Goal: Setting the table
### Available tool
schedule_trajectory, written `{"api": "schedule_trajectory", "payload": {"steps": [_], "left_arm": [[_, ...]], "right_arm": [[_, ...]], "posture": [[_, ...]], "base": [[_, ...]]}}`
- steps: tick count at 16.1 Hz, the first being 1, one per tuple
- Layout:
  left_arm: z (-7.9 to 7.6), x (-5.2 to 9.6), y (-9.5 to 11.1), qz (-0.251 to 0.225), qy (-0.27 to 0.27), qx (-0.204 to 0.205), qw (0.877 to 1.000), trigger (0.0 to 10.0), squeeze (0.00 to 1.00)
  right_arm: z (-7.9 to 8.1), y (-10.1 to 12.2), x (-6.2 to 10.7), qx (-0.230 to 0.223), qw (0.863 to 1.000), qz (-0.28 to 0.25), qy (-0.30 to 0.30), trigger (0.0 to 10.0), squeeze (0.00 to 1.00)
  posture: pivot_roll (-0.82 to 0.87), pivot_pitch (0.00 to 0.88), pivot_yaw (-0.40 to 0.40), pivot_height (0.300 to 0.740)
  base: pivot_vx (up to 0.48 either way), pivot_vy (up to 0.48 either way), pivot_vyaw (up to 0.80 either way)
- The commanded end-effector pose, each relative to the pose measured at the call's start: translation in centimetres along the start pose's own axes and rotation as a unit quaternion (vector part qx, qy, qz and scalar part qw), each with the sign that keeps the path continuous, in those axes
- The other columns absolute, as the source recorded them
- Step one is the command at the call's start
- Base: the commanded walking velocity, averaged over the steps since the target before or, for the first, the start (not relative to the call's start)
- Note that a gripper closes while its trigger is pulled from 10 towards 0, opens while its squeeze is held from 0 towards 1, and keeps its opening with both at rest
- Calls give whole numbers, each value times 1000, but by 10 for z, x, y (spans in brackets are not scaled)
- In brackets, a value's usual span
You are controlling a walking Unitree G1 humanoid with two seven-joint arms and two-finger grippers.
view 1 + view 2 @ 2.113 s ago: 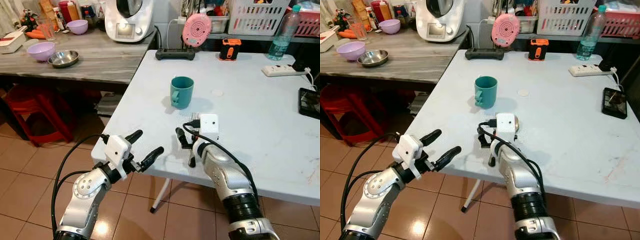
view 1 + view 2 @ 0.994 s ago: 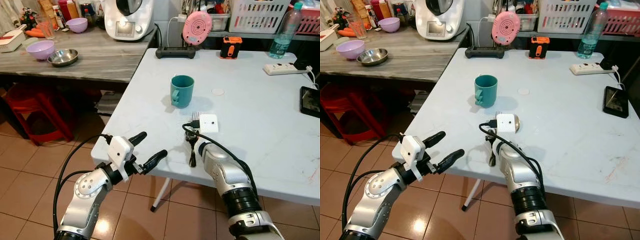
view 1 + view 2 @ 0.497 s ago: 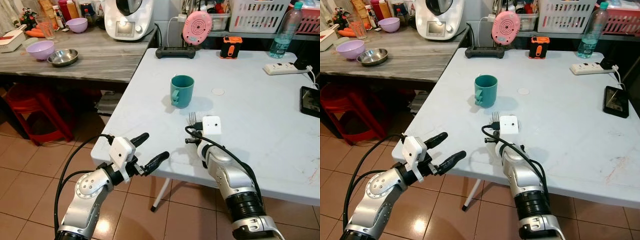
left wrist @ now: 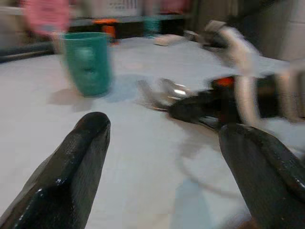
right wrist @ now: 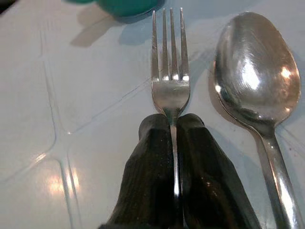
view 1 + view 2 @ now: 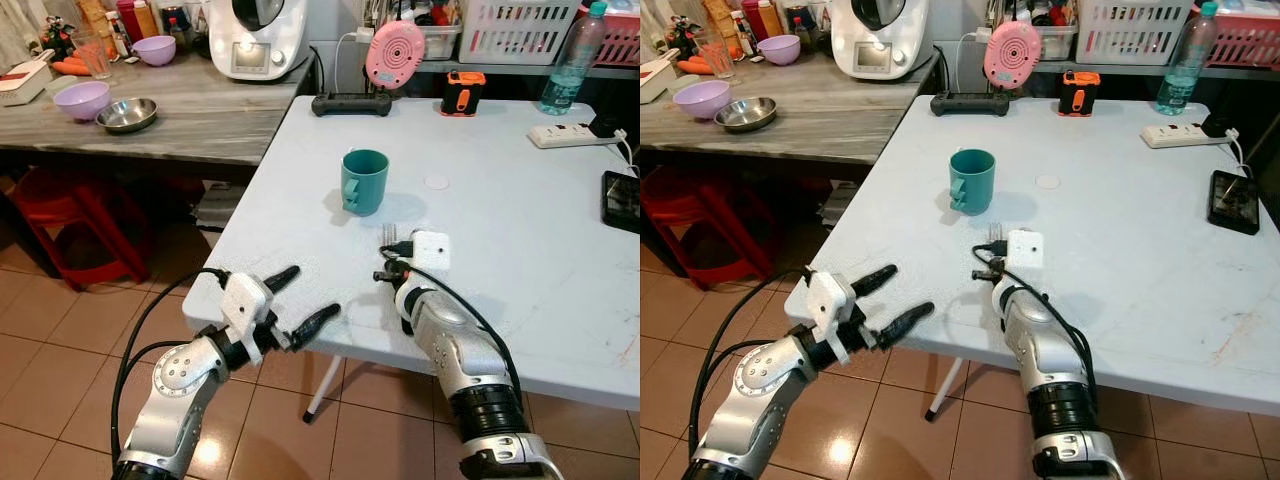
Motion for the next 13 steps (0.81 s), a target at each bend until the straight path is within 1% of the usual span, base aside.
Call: {"api": "schedule_trajectory", "payload": {"steps": [1,3,4,5,6,7,8,9,10,13], "left_arm": [[13,3,0,9,51,-8,999,10000,0],[24,3,-1,13,109,9,994,10000,0],[28,3,0,10,134,6,991,10000,0],[31,4,0,9,149,10,989,10000,0],[37,4,1,5,176,26,984,10000,0],[39,4,1,1,180,36,983,10000,0],[40,3,3,-9,181,43,983,10000,0],[40,2,3,-10,182,43,982,10000,0],[40,1,4,-9,184,43,982,10000,0],[39,-2,4,-12,184,44,982,10000,0]], "right_arm": [[-6,9,2,-23,999,-19,-18,0,0],[-6,25,7,-29,998,-57,-18,0,0],[-8,33,12,-30,996,-80,-23,2000,0],[-9,37,15,-29,995,-94,-27,4863,0],[-14,44,22,-22,992,-124,-34,10000,0],[-16,48,26,11,989,-144,-34,10000,0],[-17,49,31,33,987,-155,-37,10000,0],[-17,47,31,26,987,-152,-37,10000,0],[-17,46,32,20,988,-150,-37,10000,0],[-17,44,36,25,987,-151,-38,10000,0]], "posture": [[-36,47,53,740],[-33,44,49,740],[-32,42,46,740],[-32,41,45,740],[-34,41,44,740],[-37,40,45,740],[-39,40,46,740],[-43,40,45,740],[-43,40,45,740],[-50,40,46,740]], "base": [[0,0,0],[0,0,0],[0,0,0],[0,0,0],[0,0,0],[0,0,0],[0,270,0],[0,307,0],[0,311,-469],[0,403,-767]]}}
Point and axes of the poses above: a point about 5 cm out from each wrist's last joint towards the gripper, its own x axis pointing back from the gripper into the wrist, its own y axis along the axis of the wrist's last joint, z = x × y, the point moved 1 cm from there along -x, pointing out of the wrist towards the gripper, and after that the axes turned 2 degrees about -x, right-handed, at the moved point
